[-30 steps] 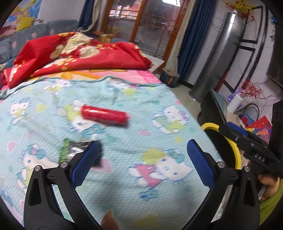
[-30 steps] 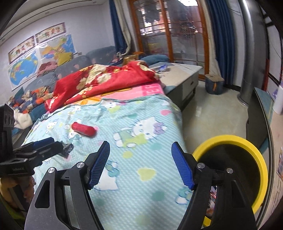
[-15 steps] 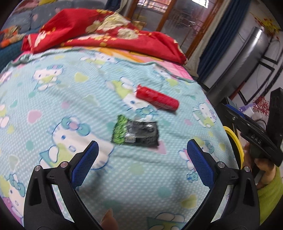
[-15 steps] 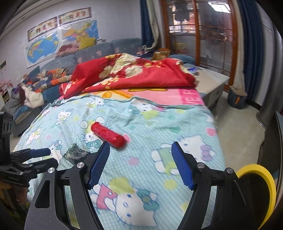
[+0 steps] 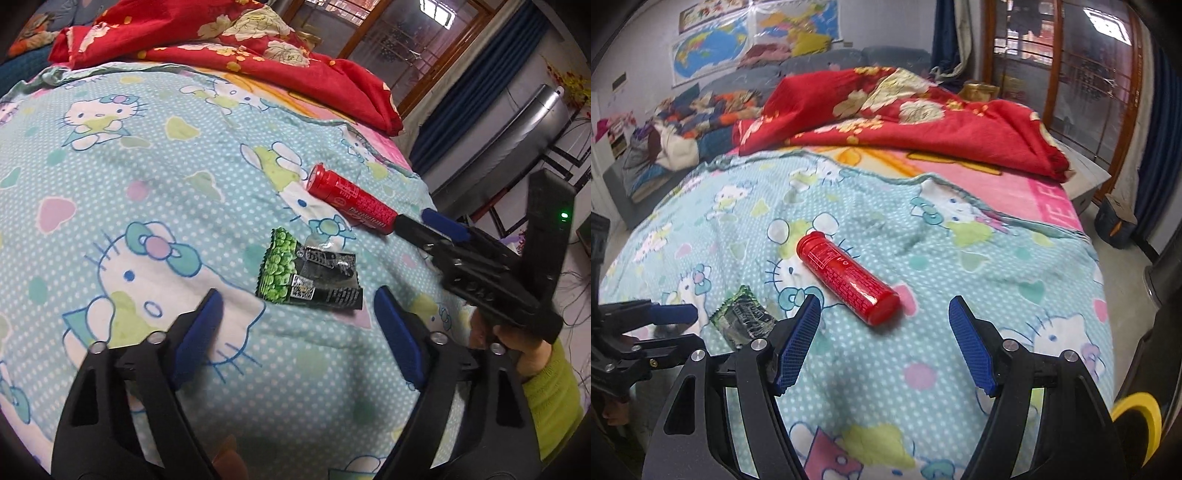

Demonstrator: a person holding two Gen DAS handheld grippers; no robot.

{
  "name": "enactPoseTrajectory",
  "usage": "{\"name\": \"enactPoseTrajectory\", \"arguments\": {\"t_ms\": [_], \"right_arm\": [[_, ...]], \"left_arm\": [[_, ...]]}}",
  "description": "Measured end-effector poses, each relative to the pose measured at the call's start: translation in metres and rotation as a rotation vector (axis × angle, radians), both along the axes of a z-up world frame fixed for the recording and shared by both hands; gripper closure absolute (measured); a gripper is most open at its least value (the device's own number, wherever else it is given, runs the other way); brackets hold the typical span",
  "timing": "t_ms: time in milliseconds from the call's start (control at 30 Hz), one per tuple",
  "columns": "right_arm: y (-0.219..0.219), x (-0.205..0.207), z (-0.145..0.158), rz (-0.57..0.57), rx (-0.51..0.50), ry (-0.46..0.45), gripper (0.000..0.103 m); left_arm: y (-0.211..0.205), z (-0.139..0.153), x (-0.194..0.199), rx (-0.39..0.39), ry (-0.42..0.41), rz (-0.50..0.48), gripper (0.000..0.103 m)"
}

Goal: Collect trash
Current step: 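Grasp the black-green packet with the left tool while the right tool grasps the red tube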

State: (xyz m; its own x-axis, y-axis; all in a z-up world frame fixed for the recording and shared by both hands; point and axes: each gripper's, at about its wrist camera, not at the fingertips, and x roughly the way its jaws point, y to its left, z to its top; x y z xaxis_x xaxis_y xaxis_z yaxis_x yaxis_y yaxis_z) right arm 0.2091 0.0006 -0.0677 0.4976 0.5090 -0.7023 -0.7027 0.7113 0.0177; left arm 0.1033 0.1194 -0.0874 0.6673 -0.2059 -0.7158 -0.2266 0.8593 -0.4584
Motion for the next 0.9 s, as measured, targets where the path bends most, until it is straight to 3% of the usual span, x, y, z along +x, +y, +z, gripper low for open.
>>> {"name": "enactPoseTrajectory", "arguments": {"t_ms": [333, 500, 900], "right_arm": [[0.033, 0.016, -0.02, 0.065, -0.092, -0.007, 0.034], [0.042, 0.022, -0.028, 0.091, -0.099, 0.02, 0.051], [0.022, 0.014, -0.027, 0.044, -0.017, 0.066, 0.064]], "left_arm": [[-0.005, -0.005, 0.011, -0.01, 0.0, -0.026, 0.038], [-0.006, -0.006, 0.015, -0.004, -0.003, -0.031, 0.042], [-0.01, -0.006, 0.023, 0.043, -0.005, -0.026, 0.053]]}}
